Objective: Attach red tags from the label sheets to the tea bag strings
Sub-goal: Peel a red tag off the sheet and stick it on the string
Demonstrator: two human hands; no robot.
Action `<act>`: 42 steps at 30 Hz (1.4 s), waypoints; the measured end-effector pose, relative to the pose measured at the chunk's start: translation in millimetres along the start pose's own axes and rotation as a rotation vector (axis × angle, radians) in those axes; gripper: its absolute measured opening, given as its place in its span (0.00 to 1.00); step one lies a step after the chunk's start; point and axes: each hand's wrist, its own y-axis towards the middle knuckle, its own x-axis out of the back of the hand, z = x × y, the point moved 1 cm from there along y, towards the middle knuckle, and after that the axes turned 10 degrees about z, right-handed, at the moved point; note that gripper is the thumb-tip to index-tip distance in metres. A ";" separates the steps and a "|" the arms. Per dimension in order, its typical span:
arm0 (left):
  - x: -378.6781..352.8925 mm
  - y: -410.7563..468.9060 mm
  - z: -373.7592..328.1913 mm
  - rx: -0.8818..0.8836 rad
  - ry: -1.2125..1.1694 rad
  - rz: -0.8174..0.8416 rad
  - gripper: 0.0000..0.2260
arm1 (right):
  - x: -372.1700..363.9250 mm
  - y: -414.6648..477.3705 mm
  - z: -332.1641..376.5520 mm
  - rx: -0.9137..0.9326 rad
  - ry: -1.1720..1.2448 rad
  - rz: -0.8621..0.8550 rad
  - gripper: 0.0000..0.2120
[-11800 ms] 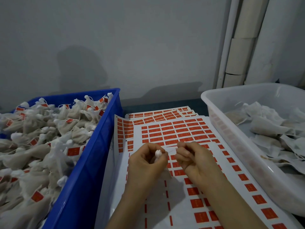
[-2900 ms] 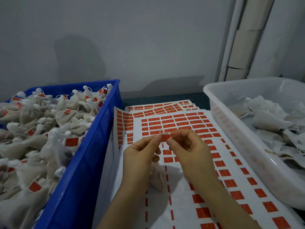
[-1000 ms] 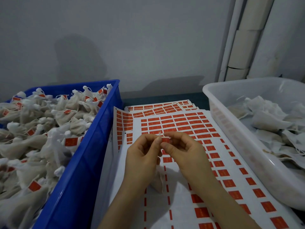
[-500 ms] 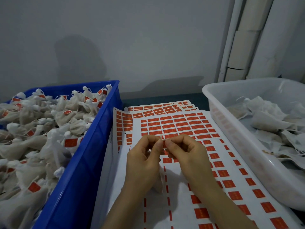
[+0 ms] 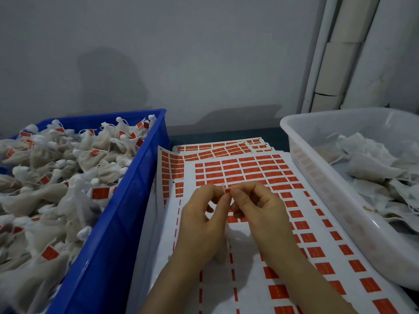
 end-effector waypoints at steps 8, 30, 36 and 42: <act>-9.9 3.9 0.3 0.036 -0.235 -0.018 0.13 | -11.7 -2.3 8.5 0.031 0.008 0.156 0.14; -0.1 2.9 1.9 0.092 -0.035 0.221 0.08 | 4.6 3.1 -7.4 -0.033 -0.059 -0.055 0.07; 11.1 5.5 1.5 0.077 -0.167 -0.147 0.03 | 8.6 9.4 -15.5 -0.110 -0.065 -0.156 0.05; 35.4 12.2 -17.7 -0.024 -0.253 -0.540 0.07 | 2.1 14.9 -30.7 -0.222 -0.117 -0.125 0.07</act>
